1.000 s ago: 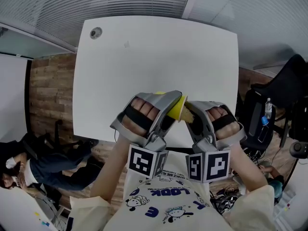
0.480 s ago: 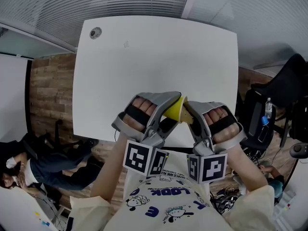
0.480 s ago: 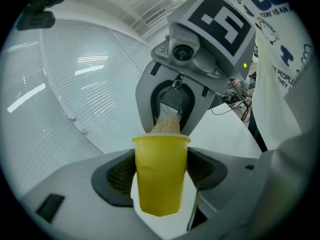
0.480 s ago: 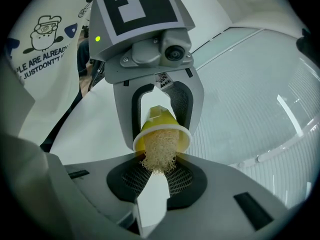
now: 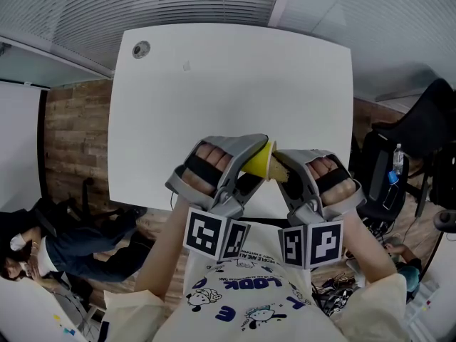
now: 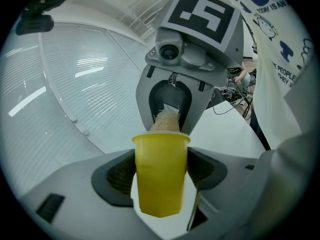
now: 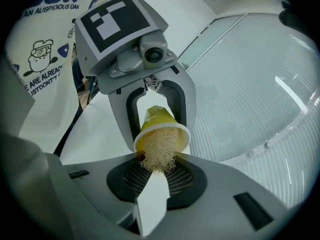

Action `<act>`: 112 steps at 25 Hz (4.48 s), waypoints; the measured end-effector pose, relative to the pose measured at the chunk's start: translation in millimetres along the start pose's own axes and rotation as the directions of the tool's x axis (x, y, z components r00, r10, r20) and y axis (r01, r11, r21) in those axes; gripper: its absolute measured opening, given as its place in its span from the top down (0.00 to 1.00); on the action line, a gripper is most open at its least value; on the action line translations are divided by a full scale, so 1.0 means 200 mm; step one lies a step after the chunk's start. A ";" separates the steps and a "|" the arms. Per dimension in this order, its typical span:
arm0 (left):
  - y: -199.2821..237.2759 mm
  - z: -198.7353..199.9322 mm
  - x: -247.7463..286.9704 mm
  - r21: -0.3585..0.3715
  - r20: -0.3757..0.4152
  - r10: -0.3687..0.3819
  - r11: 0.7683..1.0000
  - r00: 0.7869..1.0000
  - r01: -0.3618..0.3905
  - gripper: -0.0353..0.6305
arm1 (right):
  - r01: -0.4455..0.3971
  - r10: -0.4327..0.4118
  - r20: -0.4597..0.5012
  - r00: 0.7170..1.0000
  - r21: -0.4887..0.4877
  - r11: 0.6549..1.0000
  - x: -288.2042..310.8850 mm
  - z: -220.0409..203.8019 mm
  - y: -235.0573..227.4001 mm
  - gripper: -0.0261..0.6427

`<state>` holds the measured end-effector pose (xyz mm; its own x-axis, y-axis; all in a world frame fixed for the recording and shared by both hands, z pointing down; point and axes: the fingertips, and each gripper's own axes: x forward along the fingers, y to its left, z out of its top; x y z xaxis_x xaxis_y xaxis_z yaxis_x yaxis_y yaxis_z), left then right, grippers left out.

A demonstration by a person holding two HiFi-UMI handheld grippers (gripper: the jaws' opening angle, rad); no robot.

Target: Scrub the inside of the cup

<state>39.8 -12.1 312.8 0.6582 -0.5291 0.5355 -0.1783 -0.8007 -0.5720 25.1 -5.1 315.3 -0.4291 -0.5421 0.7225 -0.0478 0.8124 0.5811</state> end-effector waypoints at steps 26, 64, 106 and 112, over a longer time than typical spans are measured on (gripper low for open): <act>0.12 -0.14 -0.05 -0.073 -0.036 0.076 0.994 0.996 -0.078 0.44 | 0.025 -0.028 0.015 0.999 0.137 0.990 -0.02 -0.03 -0.08 0.86; 0.34 -0.15 -0.21 -0.736 0.105 0.340 0.658 0.935 -0.156 0.44 | 0.035 -0.541 0.127 0.831 0.960 0.278 -0.23 -0.23 -0.34 0.86; 0.29 -0.15 -0.23 -0.799 0.018 0.424 0.551 0.906 -0.241 0.44 | 0.124 -0.578 0.005 0.816 0.975 0.183 -0.24 -0.26 -0.22 0.86; 0.29 -0.15 -0.23 -0.799 0.021 0.422 0.552 0.907 -0.238 0.44 | 0.128 -0.579 0.000 0.815 0.975 0.179 -0.24 -0.26 -0.21 0.86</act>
<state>-22.3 -41.8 273.8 0.5368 -0.8114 0.2314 -0.8398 -0.5403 0.0535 95.3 -25.0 275.9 -0.3221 -0.9123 0.2529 -0.9432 0.2862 -0.1688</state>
